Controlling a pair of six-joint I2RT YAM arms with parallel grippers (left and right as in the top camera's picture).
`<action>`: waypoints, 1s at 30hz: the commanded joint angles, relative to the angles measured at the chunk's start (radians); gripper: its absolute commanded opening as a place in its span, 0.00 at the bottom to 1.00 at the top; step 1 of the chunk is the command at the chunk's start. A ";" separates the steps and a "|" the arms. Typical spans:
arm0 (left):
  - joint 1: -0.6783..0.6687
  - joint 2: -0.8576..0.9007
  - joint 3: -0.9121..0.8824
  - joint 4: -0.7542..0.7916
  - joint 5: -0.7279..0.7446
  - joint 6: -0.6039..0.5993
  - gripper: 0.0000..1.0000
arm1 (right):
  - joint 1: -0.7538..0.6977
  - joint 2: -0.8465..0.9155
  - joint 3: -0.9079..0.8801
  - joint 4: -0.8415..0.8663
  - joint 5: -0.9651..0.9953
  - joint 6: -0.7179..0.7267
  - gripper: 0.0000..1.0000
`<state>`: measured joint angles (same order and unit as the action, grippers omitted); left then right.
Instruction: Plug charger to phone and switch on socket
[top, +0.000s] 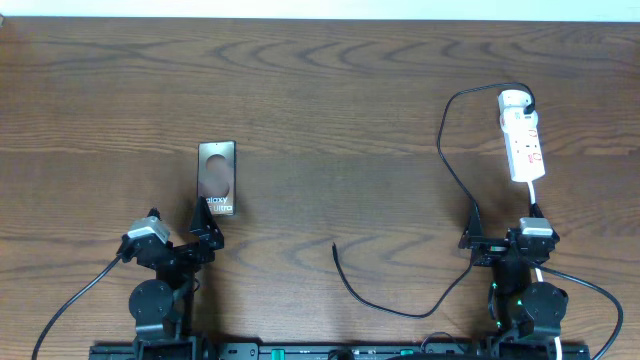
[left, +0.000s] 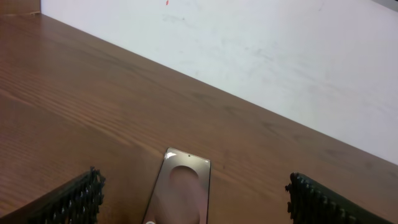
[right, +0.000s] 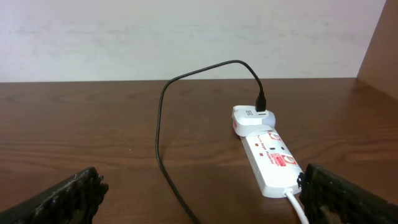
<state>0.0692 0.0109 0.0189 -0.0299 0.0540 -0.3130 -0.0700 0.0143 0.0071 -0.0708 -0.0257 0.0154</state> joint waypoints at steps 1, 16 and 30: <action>0.003 -0.006 -0.014 -0.040 -0.002 0.013 0.92 | -0.005 -0.007 -0.001 -0.005 0.013 0.014 0.99; 0.003 0.000 -0.014 -0.039 -0.002 0.013 0.93 | -0.005 -0.007 -0.001 -0.005 0.013 0.014 0.99; 0.004 0.000 -0.014 -0.036 -0.015 0.013 0.92 | -0.005 -0.007 -0.001 -0.005 0.013 0.014 0.99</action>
<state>0.0692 0.0109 0.0189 -0.0296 0.0540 -0.3130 -0.0700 0.0143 0.0071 -0.0708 -0.0257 0.0154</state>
